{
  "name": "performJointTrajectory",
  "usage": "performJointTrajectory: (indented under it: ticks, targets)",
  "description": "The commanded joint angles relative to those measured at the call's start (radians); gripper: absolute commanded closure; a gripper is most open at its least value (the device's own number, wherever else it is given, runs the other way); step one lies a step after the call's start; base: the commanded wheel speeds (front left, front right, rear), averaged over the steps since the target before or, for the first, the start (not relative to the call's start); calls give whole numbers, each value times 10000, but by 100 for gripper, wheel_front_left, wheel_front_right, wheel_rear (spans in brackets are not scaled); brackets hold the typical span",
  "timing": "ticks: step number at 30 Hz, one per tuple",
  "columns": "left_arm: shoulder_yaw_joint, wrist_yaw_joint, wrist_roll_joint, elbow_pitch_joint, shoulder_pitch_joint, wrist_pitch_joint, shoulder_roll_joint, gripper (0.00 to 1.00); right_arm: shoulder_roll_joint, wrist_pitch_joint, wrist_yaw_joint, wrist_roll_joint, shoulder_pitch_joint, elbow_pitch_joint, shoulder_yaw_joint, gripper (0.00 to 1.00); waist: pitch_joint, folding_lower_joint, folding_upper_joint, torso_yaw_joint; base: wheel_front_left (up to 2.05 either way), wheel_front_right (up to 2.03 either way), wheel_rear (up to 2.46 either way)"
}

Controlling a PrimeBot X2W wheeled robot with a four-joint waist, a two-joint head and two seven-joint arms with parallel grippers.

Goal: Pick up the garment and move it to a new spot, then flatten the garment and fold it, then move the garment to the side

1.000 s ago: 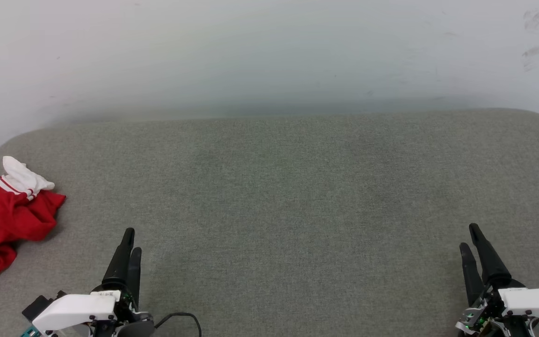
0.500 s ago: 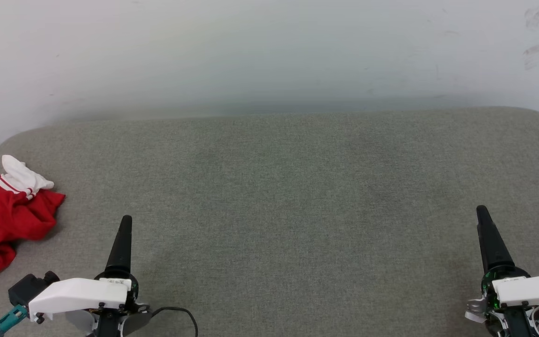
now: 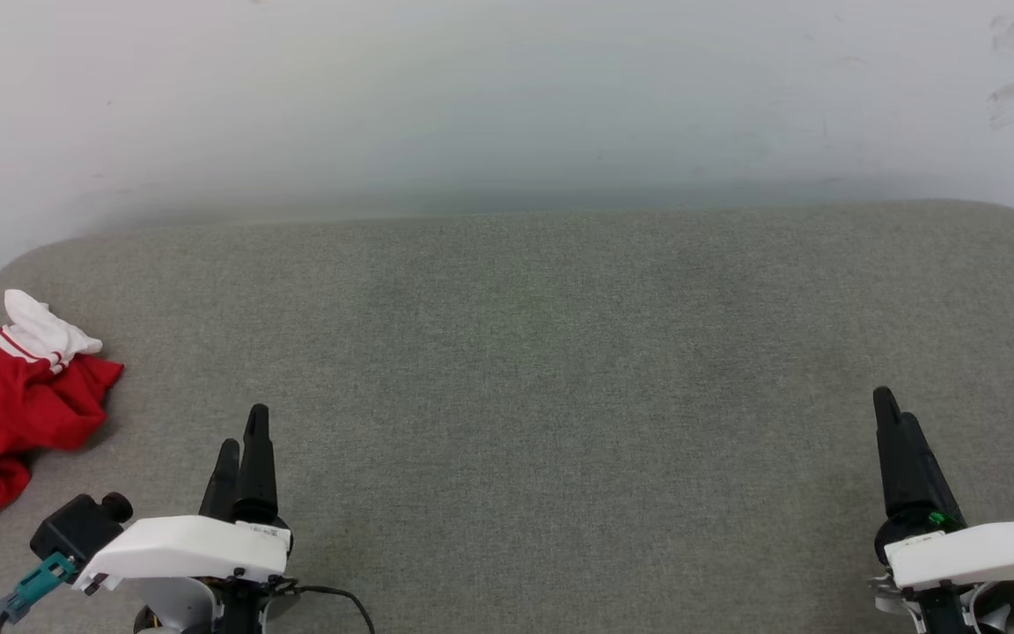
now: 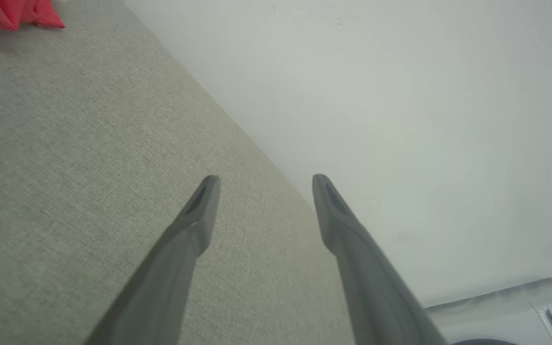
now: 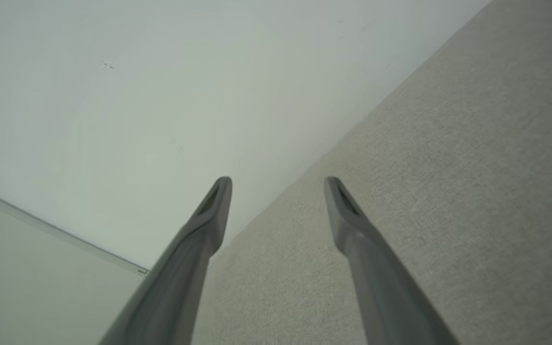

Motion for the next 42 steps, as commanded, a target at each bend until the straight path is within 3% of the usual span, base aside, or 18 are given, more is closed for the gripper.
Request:
performJointTrajectory:
  ticks: [1, 23, 42]
  targets:
    - [-48, 81, 340, -229, -74, -96, 24, 0, -4, -95, 0, -373, -27, -234, 50, 0, 2, 1, 0, 2, 0, 0, 0]
    - [-604, 522, 3682, -567, 248, -804, 68, 0, -1, -800, 0, -3523, 330, -644, 287, 0, 41, 1, 0, 0, 0, 0, 0]
    - [-957, 756, 5764, -808, 453, -1303, 119, 0, 2, -1301, 0, -5590, 556, -950, 353, 0, 59, 1, 0, 20, 0, 0, 0]
